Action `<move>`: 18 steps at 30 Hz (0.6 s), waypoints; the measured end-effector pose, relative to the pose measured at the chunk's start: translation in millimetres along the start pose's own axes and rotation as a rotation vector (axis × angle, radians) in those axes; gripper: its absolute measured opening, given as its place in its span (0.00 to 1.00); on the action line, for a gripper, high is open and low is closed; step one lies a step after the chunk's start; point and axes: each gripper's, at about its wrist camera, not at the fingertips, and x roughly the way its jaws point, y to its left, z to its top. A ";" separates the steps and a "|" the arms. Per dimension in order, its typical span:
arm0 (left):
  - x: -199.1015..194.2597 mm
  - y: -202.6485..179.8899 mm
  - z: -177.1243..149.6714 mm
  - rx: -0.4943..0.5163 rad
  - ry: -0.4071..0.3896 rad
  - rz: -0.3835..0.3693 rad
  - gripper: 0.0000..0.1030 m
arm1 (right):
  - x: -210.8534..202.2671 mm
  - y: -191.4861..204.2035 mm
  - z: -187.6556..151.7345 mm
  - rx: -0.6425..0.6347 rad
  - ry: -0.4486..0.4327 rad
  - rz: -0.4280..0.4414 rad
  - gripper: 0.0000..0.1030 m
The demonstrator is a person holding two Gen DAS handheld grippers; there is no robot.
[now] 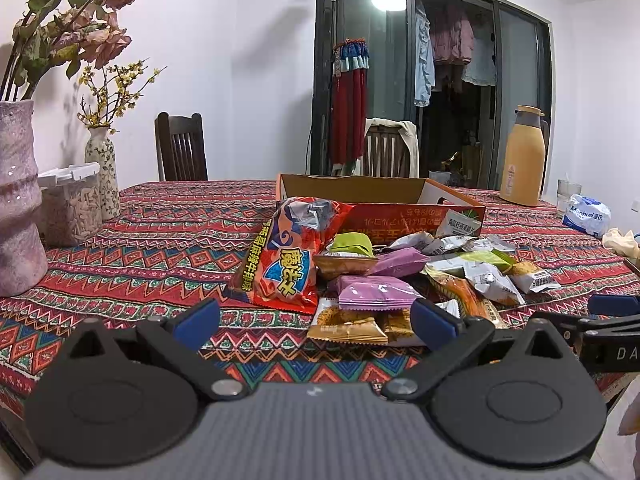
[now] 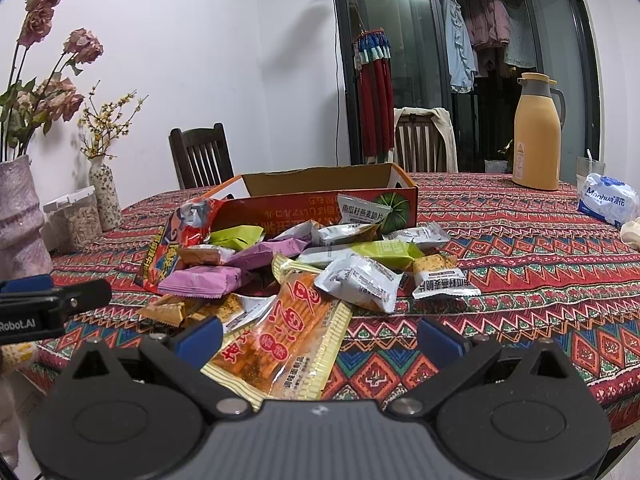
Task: Organize snacks
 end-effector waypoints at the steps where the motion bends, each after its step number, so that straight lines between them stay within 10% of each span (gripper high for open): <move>1: -0.1 -0.2 0.0 0.000 0.000 0.000 1.00 | 0.0 -0.1 0.1 0.000 0.000 0.000 1.00; 18: 2.3 1.6 -3.0 -0.008 0.003 -0.006 1.00 | 1.7 -1.0 -3.3 0.002 0.004 0.000 1.00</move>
